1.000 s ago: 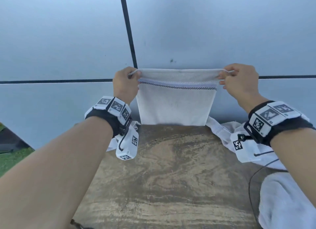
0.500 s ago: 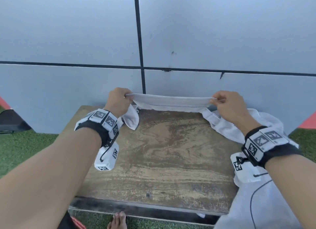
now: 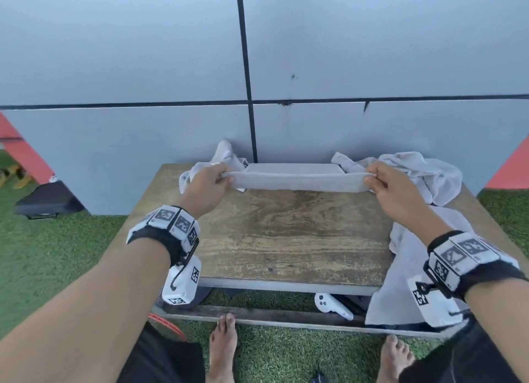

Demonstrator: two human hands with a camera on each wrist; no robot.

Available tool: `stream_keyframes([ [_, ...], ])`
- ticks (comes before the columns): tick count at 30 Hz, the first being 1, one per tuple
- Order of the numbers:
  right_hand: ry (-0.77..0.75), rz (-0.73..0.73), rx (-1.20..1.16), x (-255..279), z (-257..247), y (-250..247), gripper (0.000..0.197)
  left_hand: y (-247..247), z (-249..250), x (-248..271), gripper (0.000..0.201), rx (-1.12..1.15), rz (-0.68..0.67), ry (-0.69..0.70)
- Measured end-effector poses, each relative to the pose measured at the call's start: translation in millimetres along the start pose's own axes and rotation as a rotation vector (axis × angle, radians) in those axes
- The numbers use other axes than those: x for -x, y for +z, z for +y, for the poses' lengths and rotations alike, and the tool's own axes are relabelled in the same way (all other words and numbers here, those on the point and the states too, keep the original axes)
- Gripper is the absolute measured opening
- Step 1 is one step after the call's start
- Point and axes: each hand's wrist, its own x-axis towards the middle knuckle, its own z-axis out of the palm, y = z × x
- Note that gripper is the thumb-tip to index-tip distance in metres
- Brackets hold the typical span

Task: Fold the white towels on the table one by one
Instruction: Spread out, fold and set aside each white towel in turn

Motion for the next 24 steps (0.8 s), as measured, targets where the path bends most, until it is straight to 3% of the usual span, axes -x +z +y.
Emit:
stream_keyframes([
  [6, -0.011, 0.001, -0.011, 28, -14, -16, 0.013, -10, 10, 31, 0.024, -0.010, 0.007, 0.055],
  [12, 0.035, -0.138, -0.045, 51, -25, -36, 0.012, -19, 12, 57, 0.025, -0.011, -0.090, 0.012],
  [16, 0.114, -0.298, -0.098, 64, -31, -48, 0.013, -25, 14, 72, 0.032, -0.037, -0.292, -0.072],
  [20, 0.285, -0.620, -0.285, 73, -30, -56, 0.015, -31, 15, 85, 0.048, 0.009, -0.647, -0.236],
  [24, 0.342, -0.762, -0.282, 75, -33, -54, 0.020, -29, 16, 96, 0.020, 0.168, -0.770, -0.422],
])
